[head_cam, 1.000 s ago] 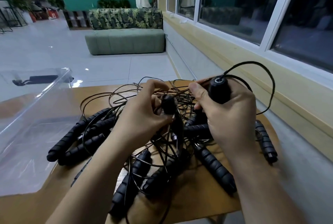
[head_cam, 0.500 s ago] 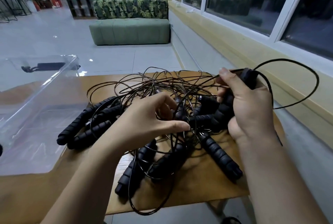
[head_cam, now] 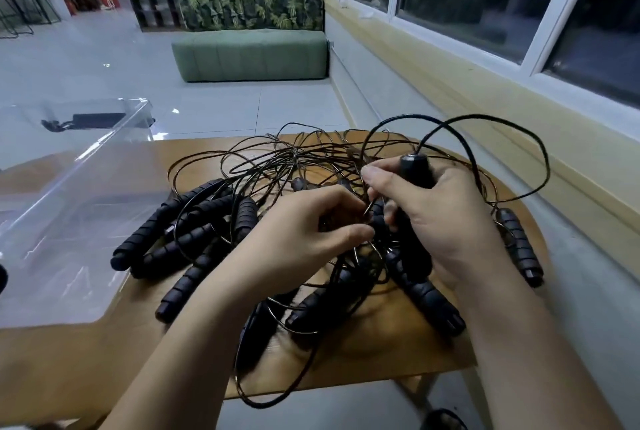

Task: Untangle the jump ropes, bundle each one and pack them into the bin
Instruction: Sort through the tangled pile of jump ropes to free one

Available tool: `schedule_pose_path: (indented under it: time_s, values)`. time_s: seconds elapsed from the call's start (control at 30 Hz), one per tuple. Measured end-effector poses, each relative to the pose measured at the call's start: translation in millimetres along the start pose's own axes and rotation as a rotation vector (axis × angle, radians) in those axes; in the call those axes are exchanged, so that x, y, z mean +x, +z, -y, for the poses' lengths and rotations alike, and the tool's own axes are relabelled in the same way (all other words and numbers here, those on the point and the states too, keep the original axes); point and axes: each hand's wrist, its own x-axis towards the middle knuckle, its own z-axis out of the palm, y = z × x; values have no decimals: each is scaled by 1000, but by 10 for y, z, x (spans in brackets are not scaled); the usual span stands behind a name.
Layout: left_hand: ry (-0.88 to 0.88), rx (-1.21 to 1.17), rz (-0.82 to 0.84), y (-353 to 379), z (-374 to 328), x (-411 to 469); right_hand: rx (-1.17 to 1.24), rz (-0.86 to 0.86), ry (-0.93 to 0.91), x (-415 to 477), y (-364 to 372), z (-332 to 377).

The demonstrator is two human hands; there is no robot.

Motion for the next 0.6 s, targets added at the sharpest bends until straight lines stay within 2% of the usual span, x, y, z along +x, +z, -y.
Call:
schedule_pose_path:
  time_s: [0.1,0.2,0.27,0.4,0.47,0.6]
  values:
    - [-21,-27,93,13,7,-5,-160,7,5,14,-11,21]
    - [-26,-41,106,19,25,-5,-367,32,43,26,-26,30]
    - [-15,-51,97,6,24,-18,-386,105,82,13,-48,59]
    - [7,-42,47,-6,8,-37,-228,207,120,-27,-92,144]
    - [-17,-39,45,-26,10,-47,-93,151,103,-30,-104,155]
    - [-46,111,20,-115,-5,-81,125,17,52,-24,-91,169]
